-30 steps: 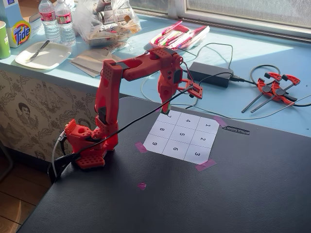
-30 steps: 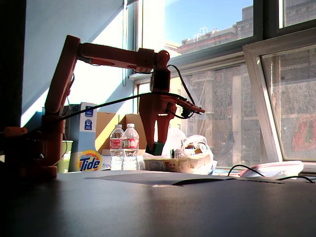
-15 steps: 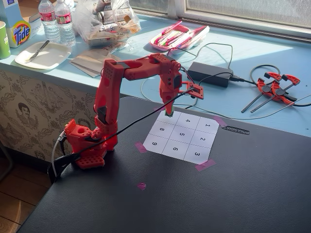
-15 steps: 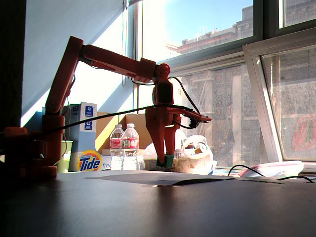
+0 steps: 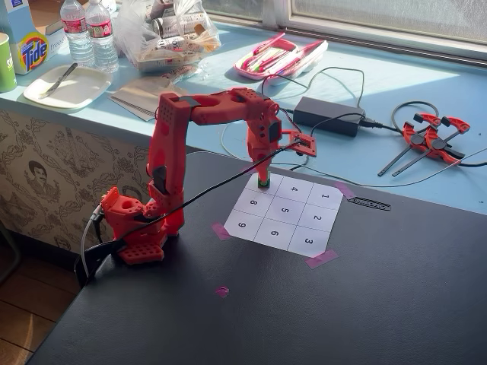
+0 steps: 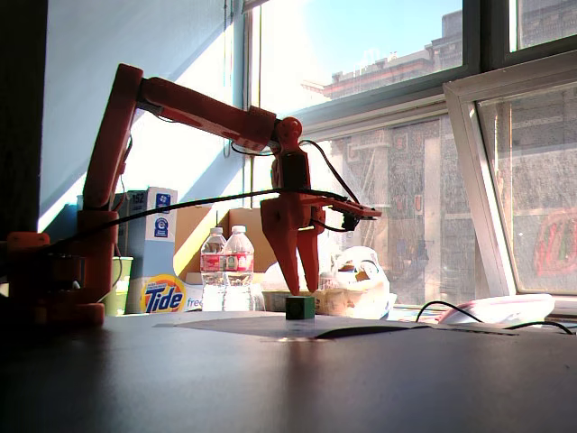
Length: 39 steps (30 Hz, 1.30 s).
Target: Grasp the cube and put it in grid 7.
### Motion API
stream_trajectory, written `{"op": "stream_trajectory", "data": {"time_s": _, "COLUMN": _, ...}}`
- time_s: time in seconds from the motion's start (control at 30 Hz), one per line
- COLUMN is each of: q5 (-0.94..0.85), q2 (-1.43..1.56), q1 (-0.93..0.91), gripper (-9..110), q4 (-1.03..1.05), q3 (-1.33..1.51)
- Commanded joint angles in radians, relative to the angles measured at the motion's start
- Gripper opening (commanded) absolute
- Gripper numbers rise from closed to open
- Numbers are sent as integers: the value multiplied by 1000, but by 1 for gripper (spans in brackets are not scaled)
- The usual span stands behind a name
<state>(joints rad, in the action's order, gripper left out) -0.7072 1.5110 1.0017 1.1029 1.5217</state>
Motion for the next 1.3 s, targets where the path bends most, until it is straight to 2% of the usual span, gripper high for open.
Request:
{"op": "stream_trajectory", "data": {"time_s": 0.0, "q5": 5, "q2": 133, "q1": -29, "gripper": 23, "q4": 114, "q3": -91}}
{"op": "stream_trajectory", "data": {"time_s": 0.2, "q5": 20, "q2": 322, "q1": -137, "gripper": 19, "q4": 291, "q3": -209}}
{"op": "stream_trajectory", "data": {"time_s": 0.33, "q5": 173, "q2": 531, "q1": -393, "gripper": 1, "q4": 181, "q3": -138}}
{"op": "stream_trajectory", "data": {"time_s": 0.47, "q5": 379, "q2": 767, "q1": -727, "gripper": 0, "q4": 35, "q3": 100}}
{"op": "stream_trajectory", "data": {"time_s": 0.67, "q5": 430, "q2": 1078, "q1": -1023, "gripper": 0, "q4": -83, "q3": 592}}
{"op": "stream_trajectory", "data": {"time_s": 0.77, "q5": 495, "q2": 1238, "q1": -1100, "gripper": 0, "q4": -187, "q3": 867}}
{"op": "stream_trajectory", "data": {"time_s": 0.83, "q5": 503, "q2": 1331, "q1": -1135, "gripper": 0, "q4": -186, "q3": 979}}
{"op": "stream_trajectory", "data": {"time_s": 1.0, "q5": 517, "q2": 1577, "q1": -1164, "gripper": 0, "q4": -127, "q3": 1181}}
{"op": "stream_trajectory", "data": {"time_s": 1.27, "q5": 525, "q2": 1779, "q1": -1149, "gripper": 0, "q4": -74, "q3": 1350}}
